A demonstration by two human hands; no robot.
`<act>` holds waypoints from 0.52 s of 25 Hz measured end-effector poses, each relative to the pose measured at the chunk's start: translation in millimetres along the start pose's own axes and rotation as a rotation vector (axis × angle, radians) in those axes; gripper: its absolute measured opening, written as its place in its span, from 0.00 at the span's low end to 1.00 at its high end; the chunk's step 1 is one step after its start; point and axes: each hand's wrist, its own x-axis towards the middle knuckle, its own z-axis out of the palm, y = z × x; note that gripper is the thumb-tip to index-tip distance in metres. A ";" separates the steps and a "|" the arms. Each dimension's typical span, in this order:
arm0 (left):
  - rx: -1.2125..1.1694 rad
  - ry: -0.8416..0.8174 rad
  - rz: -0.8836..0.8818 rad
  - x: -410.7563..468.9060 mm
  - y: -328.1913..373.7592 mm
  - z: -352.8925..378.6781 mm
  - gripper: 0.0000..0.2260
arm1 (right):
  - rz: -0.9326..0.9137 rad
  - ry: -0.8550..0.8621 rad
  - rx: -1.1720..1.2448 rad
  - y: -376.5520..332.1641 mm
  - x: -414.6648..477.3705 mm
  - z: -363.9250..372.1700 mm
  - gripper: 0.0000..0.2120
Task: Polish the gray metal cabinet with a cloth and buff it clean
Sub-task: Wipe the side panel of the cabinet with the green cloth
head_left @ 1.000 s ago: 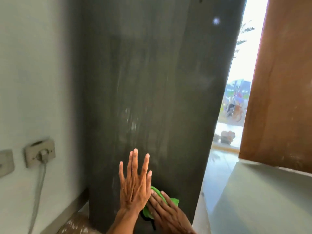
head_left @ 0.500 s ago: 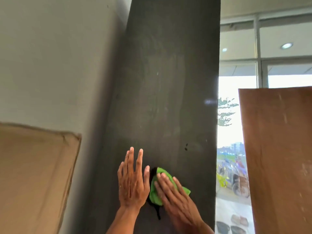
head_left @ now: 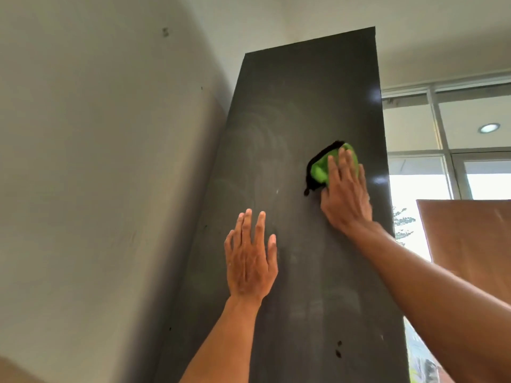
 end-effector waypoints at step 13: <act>-0.013 0.095 -0.236 19.7 -24.0 47.0 0.24 | -0.360 -0.378 -0.139 -154.6 78.0 93.3 0.32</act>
